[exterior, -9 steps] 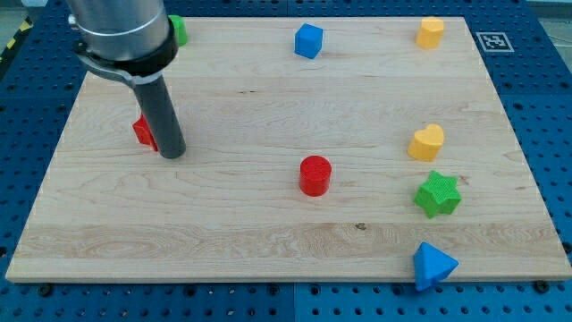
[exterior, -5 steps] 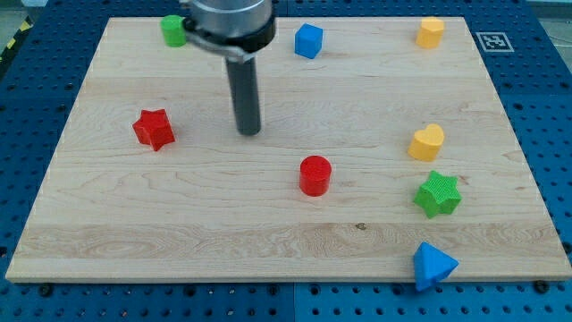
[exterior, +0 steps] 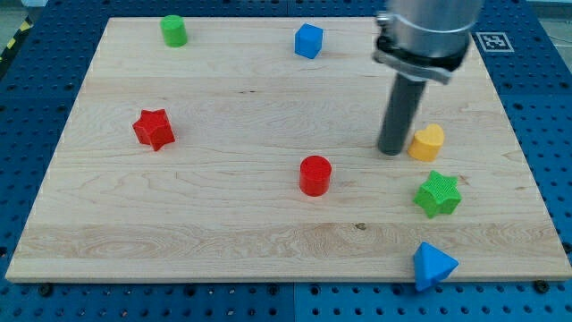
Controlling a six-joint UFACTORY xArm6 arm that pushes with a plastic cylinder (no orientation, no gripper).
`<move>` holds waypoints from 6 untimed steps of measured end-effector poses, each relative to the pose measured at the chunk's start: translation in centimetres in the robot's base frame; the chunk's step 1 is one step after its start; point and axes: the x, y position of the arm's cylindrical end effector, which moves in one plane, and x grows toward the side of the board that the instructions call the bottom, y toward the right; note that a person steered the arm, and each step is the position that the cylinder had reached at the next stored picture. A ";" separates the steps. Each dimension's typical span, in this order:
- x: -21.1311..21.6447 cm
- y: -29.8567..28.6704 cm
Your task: Slightly move the yellow heart to the right center of the board
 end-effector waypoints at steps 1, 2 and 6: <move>0.0 2.8; 0.0 5.0; 2.2 8.8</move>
